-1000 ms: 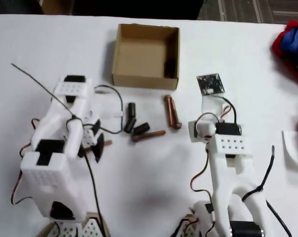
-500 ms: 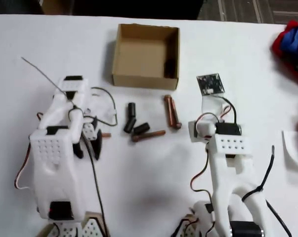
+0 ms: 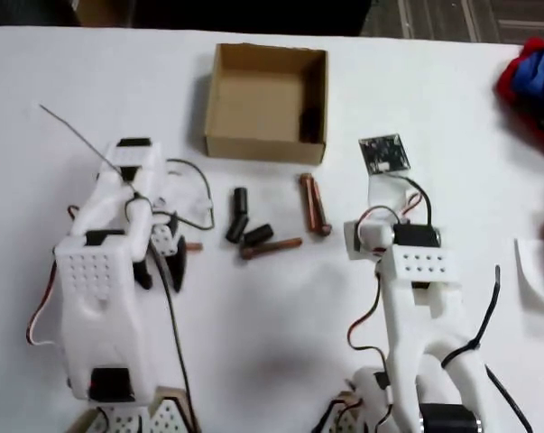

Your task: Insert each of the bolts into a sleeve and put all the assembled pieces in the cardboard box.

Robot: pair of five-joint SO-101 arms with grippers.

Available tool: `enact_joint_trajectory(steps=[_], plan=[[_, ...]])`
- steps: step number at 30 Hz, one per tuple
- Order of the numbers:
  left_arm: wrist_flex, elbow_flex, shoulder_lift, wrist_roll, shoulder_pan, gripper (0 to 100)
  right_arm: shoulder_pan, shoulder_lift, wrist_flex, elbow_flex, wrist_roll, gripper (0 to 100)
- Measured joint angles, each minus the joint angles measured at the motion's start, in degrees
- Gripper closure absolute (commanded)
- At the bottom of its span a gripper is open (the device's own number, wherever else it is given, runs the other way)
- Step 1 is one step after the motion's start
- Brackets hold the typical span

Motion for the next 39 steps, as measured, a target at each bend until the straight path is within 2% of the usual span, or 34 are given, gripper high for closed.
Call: enact_joint_trajectory(steps=[9,11,18,28,35,39], plan=[[-0.6,-4.4,-12.9,0.6,-0.2,80,0.0,0.0,0.0,0.0,0.0,97.9],[-0.6,-4.4,-13.1,3.3,0.0,80,0.0,0.0,-0.3,0.0,0.0,97.9],[-0.6,-4.4,-11.2,20.7,-0.1,80,0.0,0.0,-0.7,0.0,0.0,97.9],[-0.6,-6.2,-6.7,27.5,-0.1,80,0.0,0.0,-1.2,0.0,0.0,97.9],[-0.6,-12.3,-3.8,33.2,0.0,80,0.0,0.0,-1.6,0.0,0.0,97.9],[-0.6,-12.9,-1.2,34.0,0.0,80,0.0,0.0,-1.6,0.0,0.0,97.9]])
